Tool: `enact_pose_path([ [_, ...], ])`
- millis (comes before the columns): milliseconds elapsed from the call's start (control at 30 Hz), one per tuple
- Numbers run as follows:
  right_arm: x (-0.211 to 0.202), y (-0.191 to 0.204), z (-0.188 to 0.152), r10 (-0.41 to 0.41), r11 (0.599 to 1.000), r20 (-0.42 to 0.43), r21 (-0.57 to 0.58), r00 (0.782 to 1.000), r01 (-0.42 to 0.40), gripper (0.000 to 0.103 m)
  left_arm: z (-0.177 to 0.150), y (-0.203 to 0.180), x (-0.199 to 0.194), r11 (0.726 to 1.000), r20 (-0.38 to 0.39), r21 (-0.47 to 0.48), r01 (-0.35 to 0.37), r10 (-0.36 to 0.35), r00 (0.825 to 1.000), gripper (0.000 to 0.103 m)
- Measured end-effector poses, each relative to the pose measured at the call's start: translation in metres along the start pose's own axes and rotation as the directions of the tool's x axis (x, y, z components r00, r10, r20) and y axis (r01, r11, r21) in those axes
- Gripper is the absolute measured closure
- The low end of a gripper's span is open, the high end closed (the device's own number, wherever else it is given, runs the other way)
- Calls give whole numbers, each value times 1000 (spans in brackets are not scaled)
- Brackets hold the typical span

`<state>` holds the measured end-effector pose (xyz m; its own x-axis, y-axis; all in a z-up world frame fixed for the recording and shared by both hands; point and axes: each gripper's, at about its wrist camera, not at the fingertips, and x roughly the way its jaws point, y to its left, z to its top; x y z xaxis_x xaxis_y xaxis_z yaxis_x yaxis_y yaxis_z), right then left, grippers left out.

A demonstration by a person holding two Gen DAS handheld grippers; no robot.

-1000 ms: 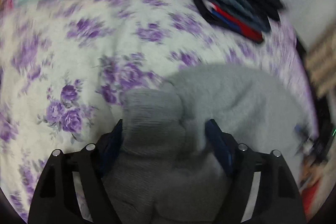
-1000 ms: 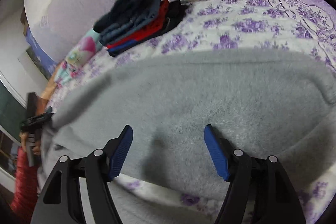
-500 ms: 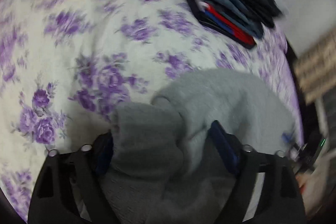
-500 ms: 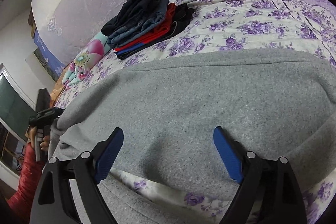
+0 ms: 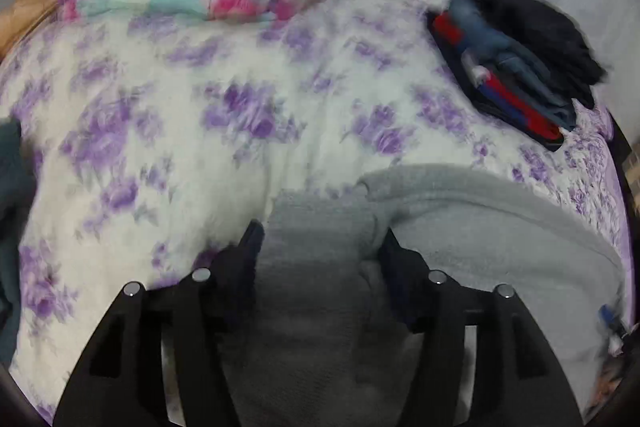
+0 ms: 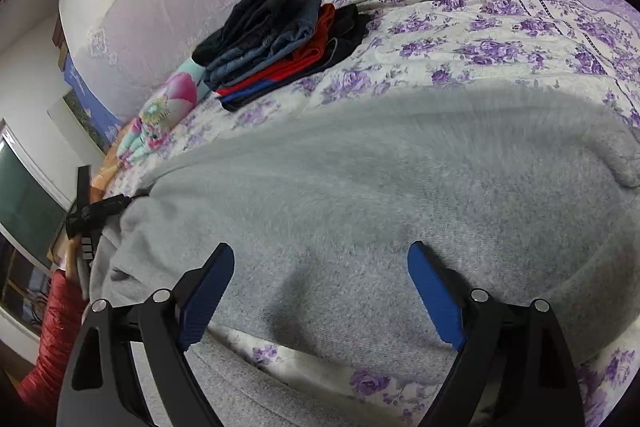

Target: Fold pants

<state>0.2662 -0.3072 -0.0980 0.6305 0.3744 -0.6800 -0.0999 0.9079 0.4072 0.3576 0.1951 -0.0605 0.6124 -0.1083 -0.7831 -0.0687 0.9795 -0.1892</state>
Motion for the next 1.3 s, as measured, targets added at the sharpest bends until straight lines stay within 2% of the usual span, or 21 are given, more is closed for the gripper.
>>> enact_pose_path([
  [67,3,5,1,-22,999,-15,-24,1000,22,11,1,-10,-13,998,19,39,-46,45,999,38],
  [133,2,8,1,-54,998,-16,-38,998,54,11,-2,-14,-40,996,106,49,-70,64,992,38],
  [200,-11,19,0,-125,990,44,-60,991,127,11,-12,-12,-79,997,169,73,-5,-8,986,37],
  [267,-24,31,-1,-87,993,103,-74,991,95,11,-25,-11,-104,992,177,105,72,-89,980,22],
  [300,-27,39,-1,-58,994,114,-80,992,67,11,-34,-13,-111,986,155,139,95,-117,981,17],
  [333,-25,46,-1,-44,994,111,-91,993,55,10,-43,-18,-110,978,124,187,88,-112,986,14],
  [367,-19,56,-3,-42,992,91,-113,995,52,9,-52,-20,-104,974,106,223,36,-61,993,14],
  [400,-8,64,-5,-60,987,53,-144,997,67,9,-60,-20,-93,966,90,254,-50,28,996,14],
  [433,4,70,-8,-95,980,13,-174,995,96,9,-67,-18,-74,951,60,279,-135,123,991,12],
  [467,19,73,-12,-153,967,-40,-211,987,142,9,-77,-5,-52,950,-18,272,-152,163,986,10],
  [500,36,71,-18,-193,957,-106,-239,975,164,6,-81,9,-48,967,-15,230,-107,114,993,8],
  [633,25,64,-20,-181,960,-85,-231,980,158,6,-79,23,-70,985,-12,154,-74,77,997,9],
  [767,7,53,-18,-61,985,-9,-165,998,59,6,-60,25,-88,990,56,135,-36,29,998,9],
  [867,-3,50,-13,27,990,60,-139,998,-18,6,-31,17,-86,991,108,131,-30,15,994,8],
  [933,2,47,-11,48,991,33,-128,998,-43,6,-12,12,-74,993,91,121,-12,1,996,5],
  [1033,16,37,-8,52,997,-31,-62,998,-53,6,15,14,-24,997,-10,71,-16,17,1000,5],
  [1100,16,33,-9,76,996,-28,-33,997,-77,6,21,21,4,999,-93,4,35,-34,995,5],
  [1200,18,35,-11,66,997,-29,-42,997,-68,6,22,15,4,998,-54,55,39,-36,998,5],
  [1300,17,41,-9,37,997,-16,-67,999,-38,7,20,15,-1,994,-30,74,79,-77,997,22],
])
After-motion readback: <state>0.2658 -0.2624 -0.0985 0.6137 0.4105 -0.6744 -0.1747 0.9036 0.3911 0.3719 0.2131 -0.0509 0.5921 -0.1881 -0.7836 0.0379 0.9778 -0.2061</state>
